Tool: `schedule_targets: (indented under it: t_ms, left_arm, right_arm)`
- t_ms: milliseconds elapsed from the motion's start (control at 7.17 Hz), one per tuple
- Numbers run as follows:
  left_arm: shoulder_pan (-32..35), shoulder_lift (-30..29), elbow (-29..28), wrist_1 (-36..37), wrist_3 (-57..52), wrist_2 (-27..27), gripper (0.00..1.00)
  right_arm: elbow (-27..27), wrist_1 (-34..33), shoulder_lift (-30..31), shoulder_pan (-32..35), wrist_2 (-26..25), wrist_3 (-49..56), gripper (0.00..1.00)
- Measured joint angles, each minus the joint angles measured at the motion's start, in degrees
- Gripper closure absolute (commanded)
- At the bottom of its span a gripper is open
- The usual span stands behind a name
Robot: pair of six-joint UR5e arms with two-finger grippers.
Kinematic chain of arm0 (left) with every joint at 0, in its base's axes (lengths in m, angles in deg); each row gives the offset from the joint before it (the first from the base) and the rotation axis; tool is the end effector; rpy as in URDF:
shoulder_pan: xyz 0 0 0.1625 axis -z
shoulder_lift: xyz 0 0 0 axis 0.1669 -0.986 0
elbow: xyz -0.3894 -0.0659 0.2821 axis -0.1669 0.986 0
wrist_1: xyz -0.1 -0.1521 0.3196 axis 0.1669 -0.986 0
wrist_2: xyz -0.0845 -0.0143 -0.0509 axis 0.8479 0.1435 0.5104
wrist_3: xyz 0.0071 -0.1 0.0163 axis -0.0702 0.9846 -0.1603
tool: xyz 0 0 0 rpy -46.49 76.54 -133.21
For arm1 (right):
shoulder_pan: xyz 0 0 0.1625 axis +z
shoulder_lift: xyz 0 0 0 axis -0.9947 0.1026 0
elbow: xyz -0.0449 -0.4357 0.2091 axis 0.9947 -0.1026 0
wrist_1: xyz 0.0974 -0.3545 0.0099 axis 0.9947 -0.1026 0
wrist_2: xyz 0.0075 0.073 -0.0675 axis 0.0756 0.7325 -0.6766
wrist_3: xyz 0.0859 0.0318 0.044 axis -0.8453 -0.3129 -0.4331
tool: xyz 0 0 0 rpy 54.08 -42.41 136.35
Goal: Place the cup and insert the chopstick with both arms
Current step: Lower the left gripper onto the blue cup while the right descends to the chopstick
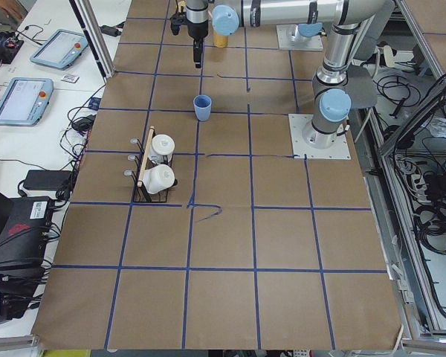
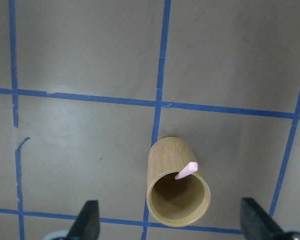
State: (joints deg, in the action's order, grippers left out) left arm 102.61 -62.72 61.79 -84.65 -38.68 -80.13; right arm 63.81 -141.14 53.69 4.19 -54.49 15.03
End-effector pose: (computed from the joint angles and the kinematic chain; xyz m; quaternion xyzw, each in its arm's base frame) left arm -0.1580 -0.4981 0.4651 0.0060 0.9999 -0.0137 0.0070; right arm 0.1169 -0.5214 0.4768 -0.0546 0.9969 0.0560 0.0002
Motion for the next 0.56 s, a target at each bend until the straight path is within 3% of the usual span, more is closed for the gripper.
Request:
schedule_targets:
  t_ms: [279, 419, 558]
  left_arm:
    - [-0.49, -2.92, 8.04, 11.51, -0.2, -0.14, 0.0]
    - [-0.78, -4.43, 10.32, 14.44, -0.25, -0.16, 0.07]
    - [-0.91, -5.72, 11.5, 15.93, -0.3, -0.17, 0.44]
  right_arm:
    - [2.61, -2.19, -2.47, -0.14, -1.34, 1.07, 0.0]
    - [4.25, -2.55, -2.92, -0.19, -1.5, 1.27, 0.0]
    - [5.2, -2.45, -3.09, -0.21, -1.56, 1.34, 0.14]
